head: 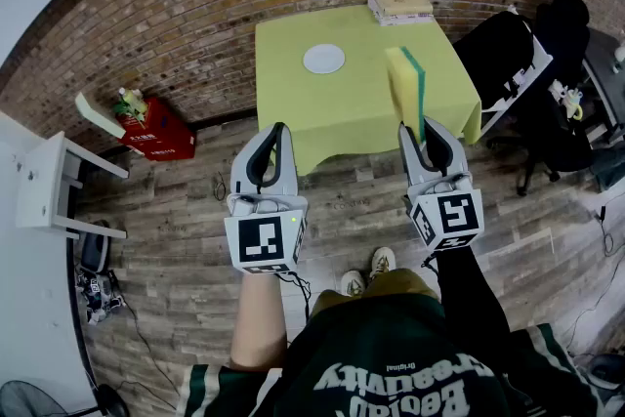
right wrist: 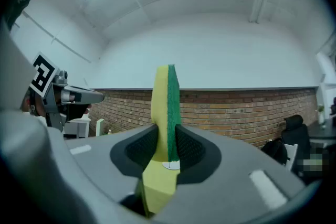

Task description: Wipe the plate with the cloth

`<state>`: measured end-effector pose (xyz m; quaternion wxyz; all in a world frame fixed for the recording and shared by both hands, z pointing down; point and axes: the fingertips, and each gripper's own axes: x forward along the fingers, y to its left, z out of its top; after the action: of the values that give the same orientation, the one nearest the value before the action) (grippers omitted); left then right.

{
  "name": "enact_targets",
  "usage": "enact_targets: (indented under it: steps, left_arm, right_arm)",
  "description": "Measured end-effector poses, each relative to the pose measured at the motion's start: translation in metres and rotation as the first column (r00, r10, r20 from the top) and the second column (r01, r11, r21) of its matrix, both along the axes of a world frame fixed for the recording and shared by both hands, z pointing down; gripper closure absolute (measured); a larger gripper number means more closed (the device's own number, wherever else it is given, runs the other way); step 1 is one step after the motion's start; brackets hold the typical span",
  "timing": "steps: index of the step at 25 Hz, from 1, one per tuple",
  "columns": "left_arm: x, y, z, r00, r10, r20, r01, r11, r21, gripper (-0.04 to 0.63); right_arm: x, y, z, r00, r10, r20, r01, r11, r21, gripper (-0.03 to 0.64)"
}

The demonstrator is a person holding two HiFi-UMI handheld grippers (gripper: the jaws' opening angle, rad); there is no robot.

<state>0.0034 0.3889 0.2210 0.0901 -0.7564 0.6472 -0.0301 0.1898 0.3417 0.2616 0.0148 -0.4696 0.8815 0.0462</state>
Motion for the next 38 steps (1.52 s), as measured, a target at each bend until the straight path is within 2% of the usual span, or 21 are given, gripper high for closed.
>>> enact_targets:
  steps: [13,17,23,33,38]
  left_arm:
    - [-0.007,-0.017,0.008,1.000,0.002,0.001,-0.002,1.000,-0.011,0.588]
    - [-0.002,-0.036,0.013,1.000,0.020,-0.020,-0.020,1.000,-0.017,0.588]
    - [-0.005,-0.082,0.021,1.000,0.005,0.010,-0.005,1.000,-0.031,0.588]
    - [-0.026,-0.188,0.026,0.996,-0.081,0.027,0.082,0.996,-0.044,0.588]
    - [-0.031,-0.227,0.024,0.994,-0.101,0.044,0.103,0.994,-0.043,0.588]
  right_arm:
    - [-0.005,-0.016,0.010,0.999,-0.030,0.044,0.031,0.999,-0.020,0.494]
    - [-0.003,-0.036,0.015,0.999,-0.035,0.037,0.036,0.999,-0.025,0.492]
    - [-0.013,-0.087,0.023,0.996,-0.075,0.048,0.077,0.996,-0.039,0.492]
    - [-0.040,-0.206,0.024,0.987,-0.152,0.056,0.154,0.987,-0.043,0.491]
    - [-0.050,-0.249,0.028,0.982,-0.178,0.064,0.181,0.982,-0.048,0.491]
